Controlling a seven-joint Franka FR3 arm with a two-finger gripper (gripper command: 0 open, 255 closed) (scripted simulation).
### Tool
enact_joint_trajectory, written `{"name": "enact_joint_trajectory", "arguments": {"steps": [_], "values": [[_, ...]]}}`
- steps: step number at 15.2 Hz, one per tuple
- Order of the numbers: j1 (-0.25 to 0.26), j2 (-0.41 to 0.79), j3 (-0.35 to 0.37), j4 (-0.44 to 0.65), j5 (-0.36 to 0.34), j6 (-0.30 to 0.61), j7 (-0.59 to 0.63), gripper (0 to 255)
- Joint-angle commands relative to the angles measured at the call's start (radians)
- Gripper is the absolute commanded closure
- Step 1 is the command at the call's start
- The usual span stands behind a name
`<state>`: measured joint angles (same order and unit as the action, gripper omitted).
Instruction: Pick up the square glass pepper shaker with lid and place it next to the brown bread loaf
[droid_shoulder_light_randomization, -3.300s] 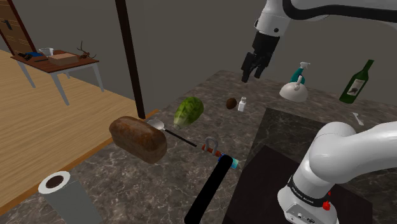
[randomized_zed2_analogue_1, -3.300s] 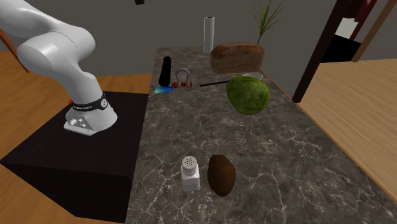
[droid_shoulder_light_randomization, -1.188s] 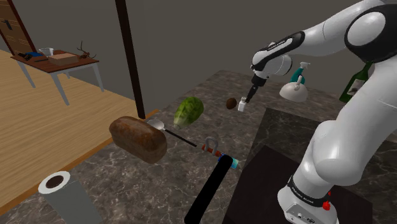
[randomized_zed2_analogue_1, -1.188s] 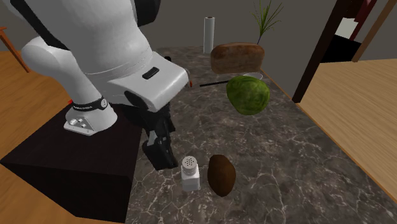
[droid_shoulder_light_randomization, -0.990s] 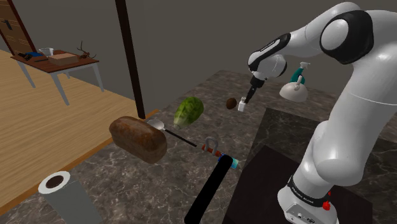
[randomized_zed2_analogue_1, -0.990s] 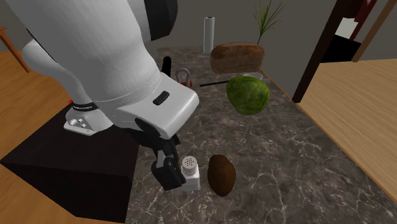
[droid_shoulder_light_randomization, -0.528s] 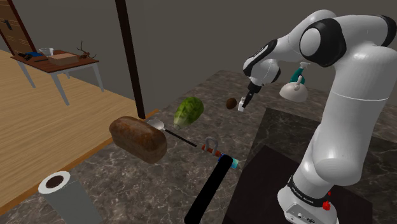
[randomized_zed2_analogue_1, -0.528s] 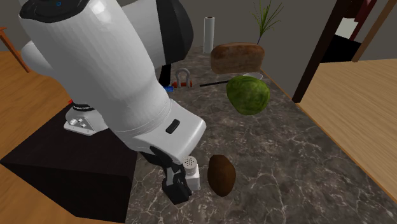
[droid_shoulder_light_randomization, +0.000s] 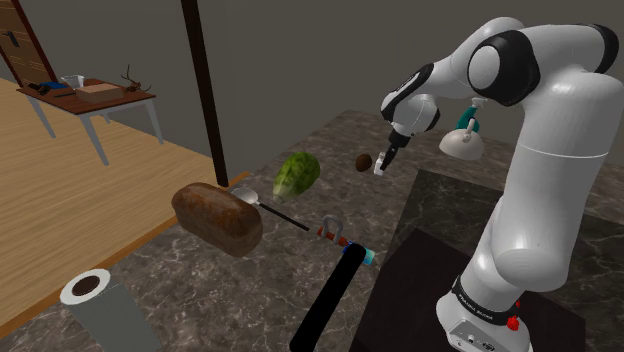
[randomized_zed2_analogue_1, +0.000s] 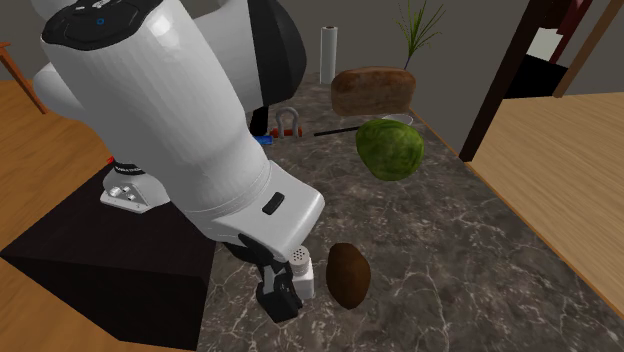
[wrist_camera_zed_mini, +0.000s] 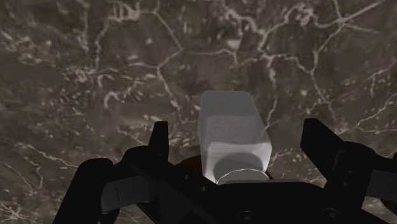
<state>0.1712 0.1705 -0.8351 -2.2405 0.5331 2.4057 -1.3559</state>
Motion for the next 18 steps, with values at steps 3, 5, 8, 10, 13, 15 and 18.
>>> {"name": "enact_joint_trajectory", "arguments": {"steps": [3,5,8,10,13,15,18], "values": [[0.0,0.0,0.0,0.0,0.0,0.0,0.0,255],[0.0,0.0,0.0,0.0,0.0,0.0,0.0,255],[0.0,0.0,0.0,0.0,0.0,0.0,0.0,255],[0.0,0.0,0.0,0.0,0.0,0.0,0.0,255],[0.015,-0.038,-0.017,0.007,-0.054,-0.023,0.043,255],[0.023,-0.063,-0.026,0.013,-0.09,-0.039,0.071,255],[0.032,-0.1,-0.036,0.024,-0.141,-0.064,0.112,255]]}}
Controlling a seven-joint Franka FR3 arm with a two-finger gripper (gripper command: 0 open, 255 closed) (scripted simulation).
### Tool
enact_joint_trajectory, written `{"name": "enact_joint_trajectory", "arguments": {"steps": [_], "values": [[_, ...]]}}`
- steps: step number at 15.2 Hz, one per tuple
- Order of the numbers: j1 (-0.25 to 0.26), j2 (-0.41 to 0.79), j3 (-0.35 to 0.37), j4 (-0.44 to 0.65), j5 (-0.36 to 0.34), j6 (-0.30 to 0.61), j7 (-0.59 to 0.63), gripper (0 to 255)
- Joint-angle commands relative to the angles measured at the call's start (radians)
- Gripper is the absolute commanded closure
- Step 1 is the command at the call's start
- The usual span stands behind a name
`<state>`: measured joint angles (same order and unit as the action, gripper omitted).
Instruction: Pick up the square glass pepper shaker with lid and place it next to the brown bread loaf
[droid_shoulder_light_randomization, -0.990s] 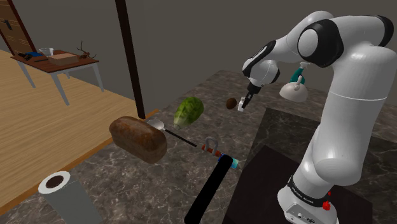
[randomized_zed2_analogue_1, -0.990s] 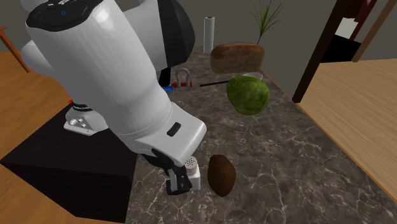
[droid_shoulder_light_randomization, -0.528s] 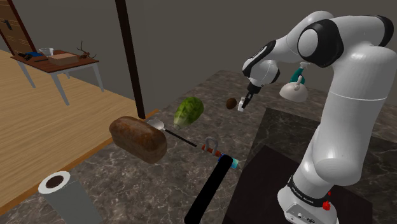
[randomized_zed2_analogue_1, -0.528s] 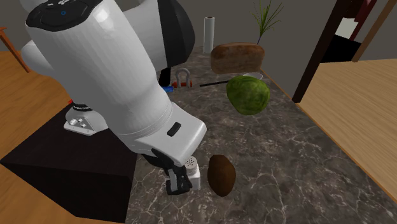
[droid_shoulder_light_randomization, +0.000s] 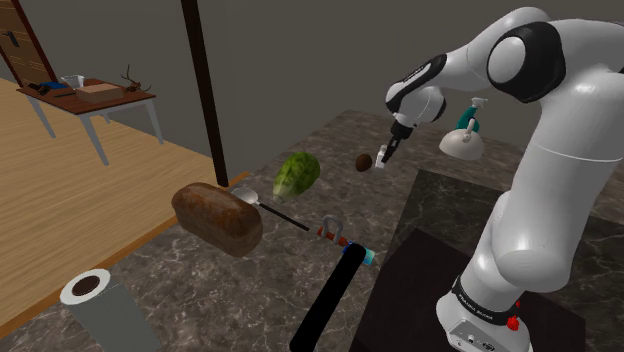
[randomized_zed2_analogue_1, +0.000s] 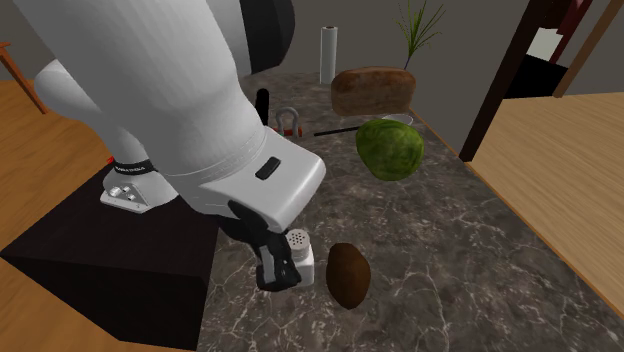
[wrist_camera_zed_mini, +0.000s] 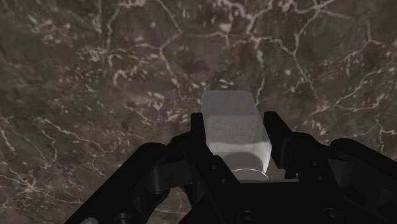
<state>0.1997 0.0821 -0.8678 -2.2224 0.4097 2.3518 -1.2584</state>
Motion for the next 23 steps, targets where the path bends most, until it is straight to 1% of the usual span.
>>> {"name": "enact_joint_trajectory", "arguments": {"steps": [1,7,12,17,23], "values": [[0.005,-0.024,-0.005,0.01,-0.034,-0.02,0.028,255],[0.012,-0.09,-0.009,0.041,-0.122,-0.079,0.101,255],[0.012,-0.136,-0.004,0.075,-0.18,-0.134,0.151,255],[0.009,-0.173,0.005,0.114,-0.225,-0.192,0.193,255],[0.007,-0.207,0.018,0.17,-0.262,-0.266,0.231,255]]}}
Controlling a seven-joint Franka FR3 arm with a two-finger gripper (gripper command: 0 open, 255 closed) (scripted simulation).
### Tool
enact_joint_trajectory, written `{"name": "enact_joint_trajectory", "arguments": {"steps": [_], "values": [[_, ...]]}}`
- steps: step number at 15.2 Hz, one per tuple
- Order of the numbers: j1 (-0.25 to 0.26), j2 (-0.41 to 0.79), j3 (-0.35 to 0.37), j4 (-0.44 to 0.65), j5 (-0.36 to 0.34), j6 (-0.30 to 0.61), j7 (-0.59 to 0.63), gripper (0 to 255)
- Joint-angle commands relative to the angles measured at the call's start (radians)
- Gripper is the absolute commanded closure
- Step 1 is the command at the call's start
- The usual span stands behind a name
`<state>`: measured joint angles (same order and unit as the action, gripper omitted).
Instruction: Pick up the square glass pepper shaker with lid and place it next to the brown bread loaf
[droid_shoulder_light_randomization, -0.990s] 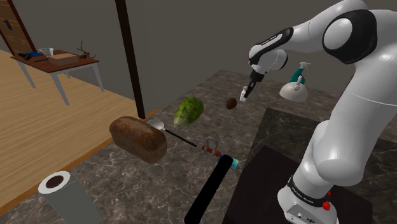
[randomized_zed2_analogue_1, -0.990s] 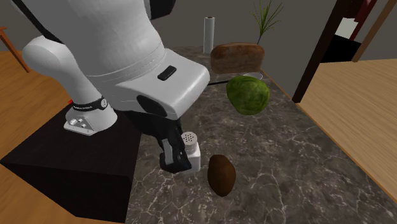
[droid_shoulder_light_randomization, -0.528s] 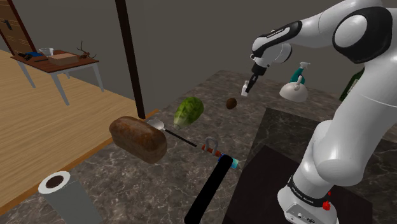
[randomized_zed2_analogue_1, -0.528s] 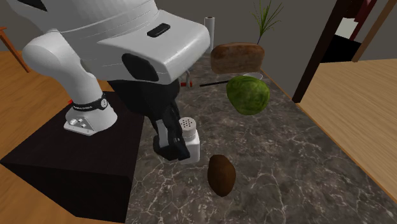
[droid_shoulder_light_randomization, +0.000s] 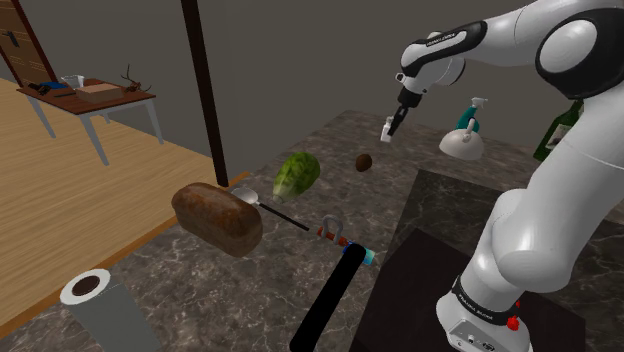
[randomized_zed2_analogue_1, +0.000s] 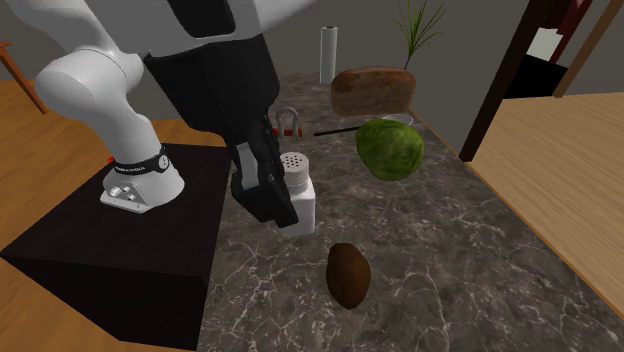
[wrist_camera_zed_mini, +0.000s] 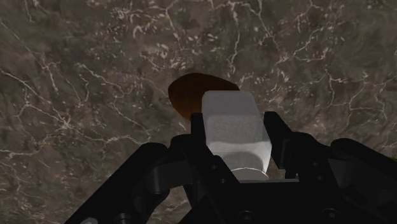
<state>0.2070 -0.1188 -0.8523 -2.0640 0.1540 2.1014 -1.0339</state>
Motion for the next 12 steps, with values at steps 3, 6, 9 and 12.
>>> {"name": "enact_joint_trajectory", "arguments": {"steps": [3,6,9,12], "values": [[-0.002,-0.018,0.008,0.043,-0.02,-0.053,0.022,255],[-0.002,-0.027,0.013,0.076,-0.03,-0.091,0.036,255],[-0.002,-0.034,0.017,0.111,-0.038,-0.129,0.047,255],[0.0,-0.11,0.071,0.052,-0.098,-0.116,0.127,255]]}}
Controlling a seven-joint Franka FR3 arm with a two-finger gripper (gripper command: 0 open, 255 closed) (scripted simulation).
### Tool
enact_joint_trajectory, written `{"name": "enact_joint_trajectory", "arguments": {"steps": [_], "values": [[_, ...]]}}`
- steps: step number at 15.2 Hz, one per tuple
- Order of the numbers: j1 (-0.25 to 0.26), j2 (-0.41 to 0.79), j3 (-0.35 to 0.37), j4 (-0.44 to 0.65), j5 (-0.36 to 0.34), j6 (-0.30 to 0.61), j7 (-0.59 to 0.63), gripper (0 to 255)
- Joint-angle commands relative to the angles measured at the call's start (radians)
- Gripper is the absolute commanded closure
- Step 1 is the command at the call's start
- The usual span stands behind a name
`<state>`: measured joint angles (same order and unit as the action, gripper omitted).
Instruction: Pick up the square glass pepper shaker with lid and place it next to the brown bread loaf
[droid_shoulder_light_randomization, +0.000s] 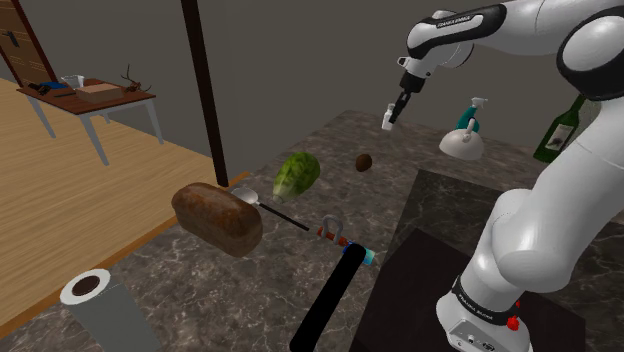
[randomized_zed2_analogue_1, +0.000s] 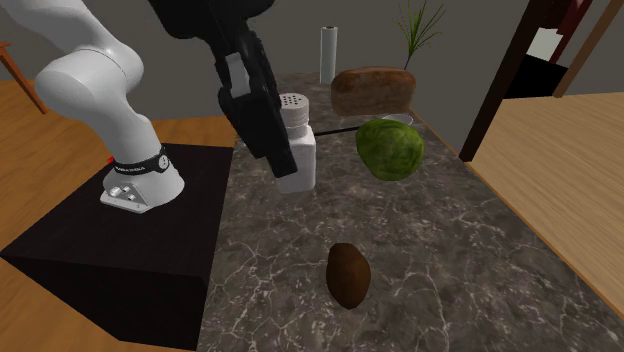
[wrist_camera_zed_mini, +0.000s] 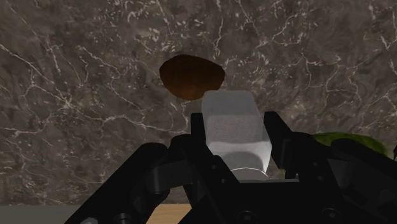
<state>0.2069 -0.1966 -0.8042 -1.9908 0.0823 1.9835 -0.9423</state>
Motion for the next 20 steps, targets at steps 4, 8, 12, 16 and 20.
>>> {"name": "enact_joint_trajectory", "arguments": {"steps": [4,8,12,16,20], "values": [[-0.008,-0.152,0.133,-0.136,-0.103,0.028,0.173,255],[-0.014,-0.243,0.235,-0.232,-0.142,0.044,0.294,255],[-0.011,-0.313,0.331,-0.311,-0.157,0.055,0.407,255],[0.002,-0.364,0.424,-0.372,-0.154,0.065,0.513,255],[0.026,-0.398,0.513,-0.415,-0.139,0.075,0.618,255]]}}
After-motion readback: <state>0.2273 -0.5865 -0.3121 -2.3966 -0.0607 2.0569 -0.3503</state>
